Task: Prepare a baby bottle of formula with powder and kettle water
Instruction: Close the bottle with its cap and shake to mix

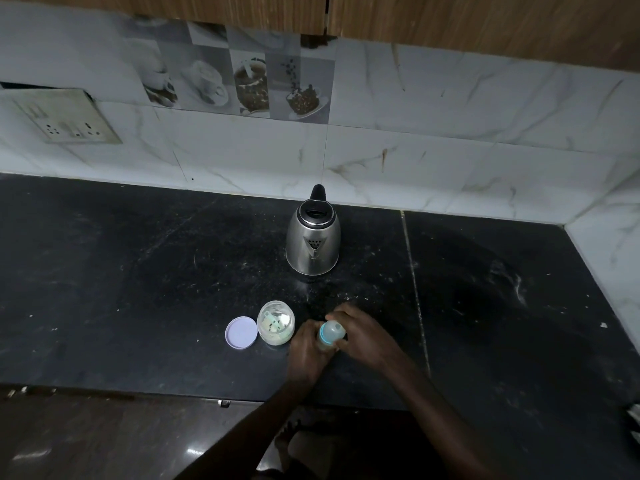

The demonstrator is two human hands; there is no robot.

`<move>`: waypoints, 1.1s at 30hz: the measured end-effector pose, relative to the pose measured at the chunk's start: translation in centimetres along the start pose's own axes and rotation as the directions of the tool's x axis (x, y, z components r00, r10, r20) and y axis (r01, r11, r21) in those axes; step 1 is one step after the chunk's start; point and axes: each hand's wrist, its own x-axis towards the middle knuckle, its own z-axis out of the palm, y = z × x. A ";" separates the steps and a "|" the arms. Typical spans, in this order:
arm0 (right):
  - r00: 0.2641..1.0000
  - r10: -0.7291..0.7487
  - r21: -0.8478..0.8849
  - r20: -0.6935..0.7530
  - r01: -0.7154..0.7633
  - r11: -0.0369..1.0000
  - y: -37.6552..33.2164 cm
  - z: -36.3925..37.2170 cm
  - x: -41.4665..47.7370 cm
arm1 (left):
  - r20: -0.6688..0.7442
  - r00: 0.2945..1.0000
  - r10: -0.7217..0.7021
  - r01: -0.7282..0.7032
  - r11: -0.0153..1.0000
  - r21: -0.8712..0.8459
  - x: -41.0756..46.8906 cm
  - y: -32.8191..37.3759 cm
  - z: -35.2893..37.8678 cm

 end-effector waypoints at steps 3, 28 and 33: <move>1.000 0.006 -0.018 0.011 -0.005 1.000 0.1 -0.2 0.1 | 0.002 1.000 -0.018 0.018 1.000 0.004 0.1 0.1 0.0; 0.929 0.365 -0.218 0.060 -0.345 0.913 4.5 4.0 -1.3 | 0.041 0.999 -0.013 0.011 0.999 0.051 0.2 0.3 -0.3; 0.925 0.370 -0.239 0.090 -0.341 0.909 4.4 4.2 -1.7 | 0.038 0.999 -0.003 0.001 0.999 0.053 0.2 0.2 -0.3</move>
